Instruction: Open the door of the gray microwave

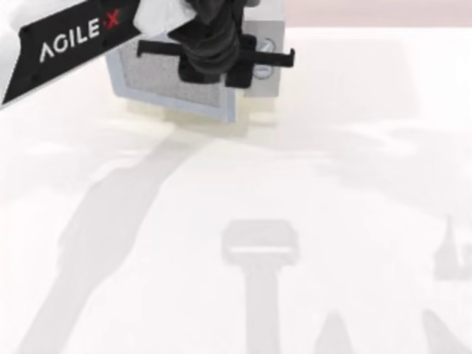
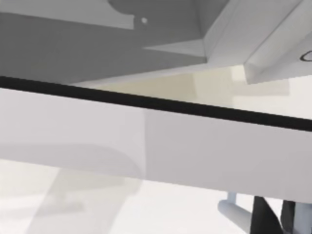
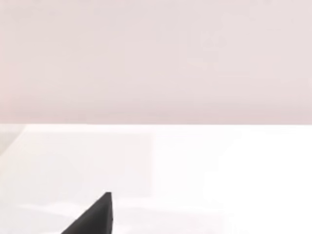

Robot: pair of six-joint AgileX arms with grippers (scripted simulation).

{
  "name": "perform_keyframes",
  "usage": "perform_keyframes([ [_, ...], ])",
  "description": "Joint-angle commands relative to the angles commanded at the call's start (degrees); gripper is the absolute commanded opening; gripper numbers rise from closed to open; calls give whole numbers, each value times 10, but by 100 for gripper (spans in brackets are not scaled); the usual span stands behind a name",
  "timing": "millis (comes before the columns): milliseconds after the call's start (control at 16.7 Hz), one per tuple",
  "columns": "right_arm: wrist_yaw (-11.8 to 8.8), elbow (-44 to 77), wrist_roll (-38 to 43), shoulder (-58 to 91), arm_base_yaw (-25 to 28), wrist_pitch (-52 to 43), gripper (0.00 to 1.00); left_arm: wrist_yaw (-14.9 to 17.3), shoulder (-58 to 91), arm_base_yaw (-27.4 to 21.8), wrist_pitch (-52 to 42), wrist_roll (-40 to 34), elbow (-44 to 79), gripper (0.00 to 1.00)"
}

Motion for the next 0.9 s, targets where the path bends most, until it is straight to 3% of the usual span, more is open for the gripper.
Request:
perform_keyframes([
  [900,0,0,0,0,0,0,100,7,-5,-2,5,6,-10,0],
])
